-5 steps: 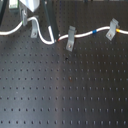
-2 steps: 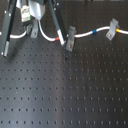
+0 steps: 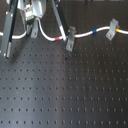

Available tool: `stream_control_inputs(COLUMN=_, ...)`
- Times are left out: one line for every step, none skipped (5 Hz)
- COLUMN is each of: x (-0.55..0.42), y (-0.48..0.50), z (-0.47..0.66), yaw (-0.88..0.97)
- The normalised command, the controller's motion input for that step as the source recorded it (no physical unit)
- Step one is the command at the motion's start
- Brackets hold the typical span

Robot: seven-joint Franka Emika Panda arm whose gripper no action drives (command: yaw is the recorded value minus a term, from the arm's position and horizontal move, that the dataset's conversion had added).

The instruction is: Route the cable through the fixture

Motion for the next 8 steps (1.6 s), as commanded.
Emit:
stream_control_inputs(x=-0.337, y=-0.084, z=-0.09, yaw=0.17)
stream_control_inputs(x=-0.443, y=0.034, z=0.02, yaw=0.05)
stream_control_inputs(x=-0.358, y=0.138, z=0.08, yaw=0.0)
stream_control_inputs(x=-0.208, y=0.091, z=0.23, yaw=-0.07)
stream_control_inputs(x=-0.199, y=0.086, z=0.33, yaw=-0.27)
stream_control_inputs(x=-0.121, y=0.057, z=0.19, yaw=-0.38)
stream_control_inputs(x=-0.205, y=-0.038, z=-0.22, yaw=0.0)
stream_control_inputs(x=-0.106, y=-0.121, z=-0.26, yaw=0.65)
